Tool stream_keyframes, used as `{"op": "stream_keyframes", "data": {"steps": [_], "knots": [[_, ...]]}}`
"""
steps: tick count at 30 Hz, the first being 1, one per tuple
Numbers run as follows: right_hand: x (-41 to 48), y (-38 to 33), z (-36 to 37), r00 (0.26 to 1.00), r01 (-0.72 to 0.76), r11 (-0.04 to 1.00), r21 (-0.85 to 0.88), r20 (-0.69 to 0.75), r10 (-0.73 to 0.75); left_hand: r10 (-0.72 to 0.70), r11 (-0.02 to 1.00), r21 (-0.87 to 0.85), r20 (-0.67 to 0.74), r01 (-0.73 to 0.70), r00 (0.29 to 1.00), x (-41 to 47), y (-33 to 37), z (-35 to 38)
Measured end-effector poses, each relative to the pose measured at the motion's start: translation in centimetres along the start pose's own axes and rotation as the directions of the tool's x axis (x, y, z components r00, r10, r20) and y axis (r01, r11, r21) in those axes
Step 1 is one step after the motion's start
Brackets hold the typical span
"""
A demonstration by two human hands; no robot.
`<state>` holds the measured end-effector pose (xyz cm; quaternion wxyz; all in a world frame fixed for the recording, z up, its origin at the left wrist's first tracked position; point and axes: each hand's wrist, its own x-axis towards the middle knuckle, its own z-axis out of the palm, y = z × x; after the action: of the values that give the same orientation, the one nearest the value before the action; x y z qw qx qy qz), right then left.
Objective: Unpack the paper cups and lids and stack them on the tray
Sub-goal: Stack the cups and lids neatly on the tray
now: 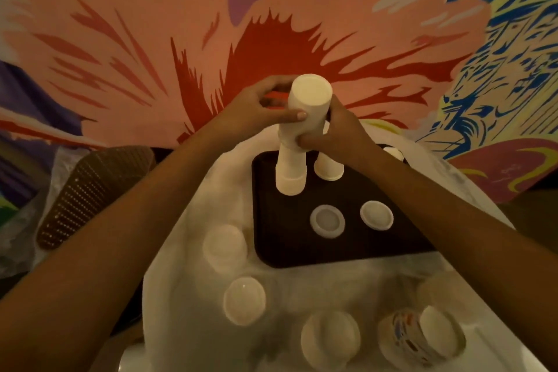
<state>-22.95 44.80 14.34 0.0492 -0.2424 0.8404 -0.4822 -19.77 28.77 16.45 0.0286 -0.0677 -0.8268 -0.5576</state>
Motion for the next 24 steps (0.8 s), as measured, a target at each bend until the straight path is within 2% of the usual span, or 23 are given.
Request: {"op": "stream_keyframes", "data": {"steps": [4,8,13,19,24], "knots": [[3.6,2.4,1.2,0.997,-0.073,0.997,-0.027,0.016,0.074,-0.048,0.999,-0.012,-0.025,0.047,0.999,3.4,-3.7,0.1],[6.0,6.5,3.9,0.973,-0.223,0.973,-0.065,0.043,0.226,-0.161,0.987,-0.016,-0.01,0.161,0.987,5.3,-8.2,1.4],[5.6,11.3,6.5,0.935,-0.324,0.939,-0.112,0.113,0.336,-0.28,0.96,-0.009,-0.015,0.28,0.96,5.4,-12.9,3.5],[4.2,11.6,6.2,0.91,-0.392,0.917,-0.073,0.113,0.399,-0.382,0.924,-0.036,-0.063,0.38,0.922,3.0,-13.4,4.1],[-0.3,9.4,3.6,0.906,-0.369,0.916,-0.158,0.158,0.392,-0.389,0.921,-0.034,-0.024,0.389,0.921,-2.1,-11.0,4.3]]}}
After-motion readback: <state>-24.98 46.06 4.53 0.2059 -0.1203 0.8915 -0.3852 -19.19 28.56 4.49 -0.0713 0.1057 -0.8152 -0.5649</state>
